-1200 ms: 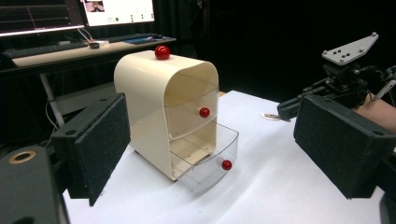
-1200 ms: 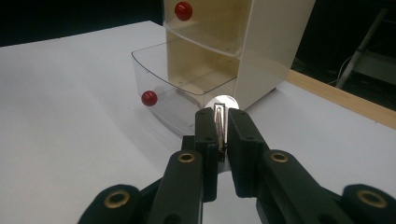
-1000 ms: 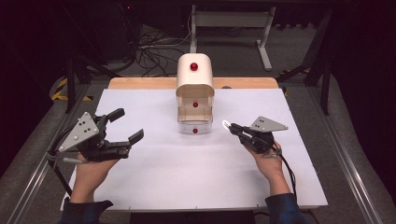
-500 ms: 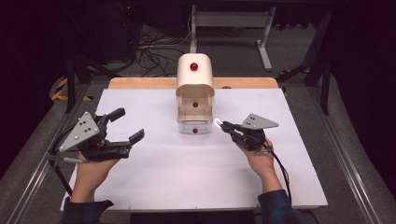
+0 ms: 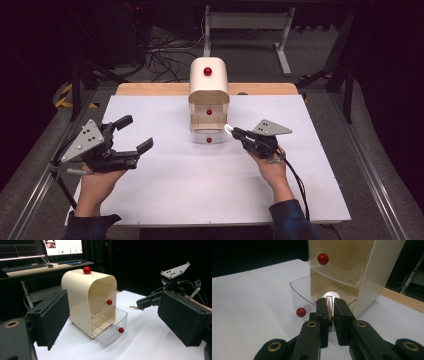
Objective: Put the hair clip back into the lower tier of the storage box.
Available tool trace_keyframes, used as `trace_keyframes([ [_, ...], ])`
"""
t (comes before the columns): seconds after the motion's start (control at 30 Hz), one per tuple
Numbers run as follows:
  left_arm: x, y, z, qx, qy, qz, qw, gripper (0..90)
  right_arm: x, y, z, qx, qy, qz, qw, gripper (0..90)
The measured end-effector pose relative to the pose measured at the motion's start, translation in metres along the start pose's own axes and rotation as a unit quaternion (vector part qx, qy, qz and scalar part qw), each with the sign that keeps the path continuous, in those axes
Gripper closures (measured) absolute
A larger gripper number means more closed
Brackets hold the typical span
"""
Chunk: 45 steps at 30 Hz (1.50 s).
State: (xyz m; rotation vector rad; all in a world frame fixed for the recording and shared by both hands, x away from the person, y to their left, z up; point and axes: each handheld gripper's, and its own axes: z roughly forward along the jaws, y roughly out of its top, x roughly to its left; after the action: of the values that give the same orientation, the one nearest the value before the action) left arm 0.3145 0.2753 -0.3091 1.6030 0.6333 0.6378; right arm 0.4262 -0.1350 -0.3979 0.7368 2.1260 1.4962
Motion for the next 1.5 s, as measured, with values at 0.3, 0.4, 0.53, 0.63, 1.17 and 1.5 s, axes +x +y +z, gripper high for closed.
trace_keyframes([
  [0.3,0.0,0.0,0.0,0.001,-0.002,0.002,1.0,11.3,0.001,0.003,0.012,-0.005,0.003,0.003,1.0,83.4],
  [0.4,0.0,0.0,0.0,0.0,-0.001,0.002,1.0,11.3,0.0,0.003,0.016,-0.005,0.004,0.006,1.0,83.4],
  [0.53,0.001,0.0,0.0,0.0,-0.002,0.001,1.0,11.3,-0.001,0.002,0.022,-0.005,0.005,0.011,0.9999,83.4],
  [0.63,0.001,0.0,0.0,0.0,-0.001,0.002,1.0,11.3,-0.001,0.002,0.026,-0.003,0.004,0.011,0.9999,83.4],
  [1.17,0.001,0.0,0.0,0.0,-0.003,-0.001,1.0,11.4,-0.005,0.002,0.039,0.007,-0.008,0.018,0.9998,83.3],
  [1.5,0.002,-0.001,0.0,-0.004,-0.001,-0.001,1.0,11.5,-0.005,0.003,0.048,0.014,-0.011,0.018,0.9997,83.3],
])
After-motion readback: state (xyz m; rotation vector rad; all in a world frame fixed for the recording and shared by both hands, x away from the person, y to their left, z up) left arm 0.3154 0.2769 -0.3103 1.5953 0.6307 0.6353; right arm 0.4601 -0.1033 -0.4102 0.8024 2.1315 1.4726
